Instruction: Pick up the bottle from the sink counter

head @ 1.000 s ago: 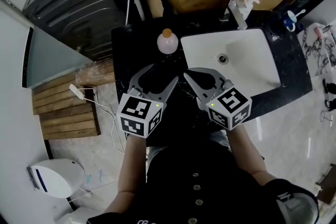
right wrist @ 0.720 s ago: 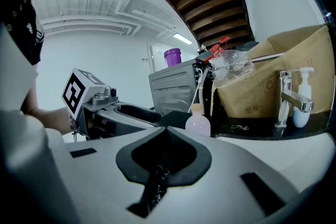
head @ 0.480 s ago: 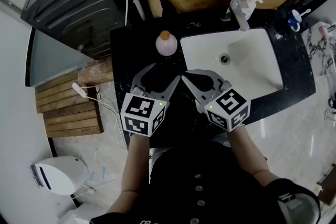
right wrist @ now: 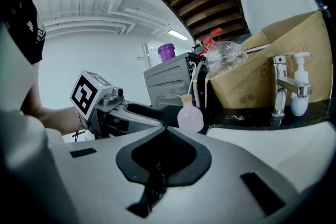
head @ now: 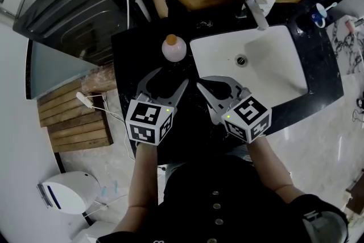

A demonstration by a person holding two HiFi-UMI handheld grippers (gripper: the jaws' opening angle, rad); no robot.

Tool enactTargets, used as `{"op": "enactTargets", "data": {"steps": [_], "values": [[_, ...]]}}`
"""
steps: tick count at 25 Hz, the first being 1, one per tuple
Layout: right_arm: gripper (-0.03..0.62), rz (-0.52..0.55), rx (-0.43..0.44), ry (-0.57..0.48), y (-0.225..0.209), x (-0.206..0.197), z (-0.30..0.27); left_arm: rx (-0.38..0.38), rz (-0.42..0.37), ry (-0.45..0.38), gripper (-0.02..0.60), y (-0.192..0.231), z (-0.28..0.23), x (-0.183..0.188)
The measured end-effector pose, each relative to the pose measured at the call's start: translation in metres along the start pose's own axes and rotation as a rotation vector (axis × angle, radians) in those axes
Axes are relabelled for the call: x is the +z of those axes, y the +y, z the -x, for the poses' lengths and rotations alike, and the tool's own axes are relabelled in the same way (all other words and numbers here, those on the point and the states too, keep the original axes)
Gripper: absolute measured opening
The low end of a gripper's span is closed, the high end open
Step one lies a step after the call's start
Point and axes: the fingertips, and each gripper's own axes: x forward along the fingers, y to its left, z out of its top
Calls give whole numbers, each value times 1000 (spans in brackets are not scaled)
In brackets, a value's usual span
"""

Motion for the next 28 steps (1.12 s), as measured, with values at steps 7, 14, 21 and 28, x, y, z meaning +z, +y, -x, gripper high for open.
{"op": "enactTargets", "data": {"steps": [7, 14, 21, 28], "values": [[3, -19, -20, 22, -11, -9, 0, 11, -37, 38, 281, 14, -18, -6], [3, -48, -40, 38, -20, -19, 1, 26, -57, 63, 331, 32, -41, -4], [3, -72, -63, 40, -32, -24, 3, 37, -59, 81, 351, 47, -61, 1], [3, -93, -74, 41, -40, -29, 2, 41, -73, 112, 368, 58, -78, 2]]}}
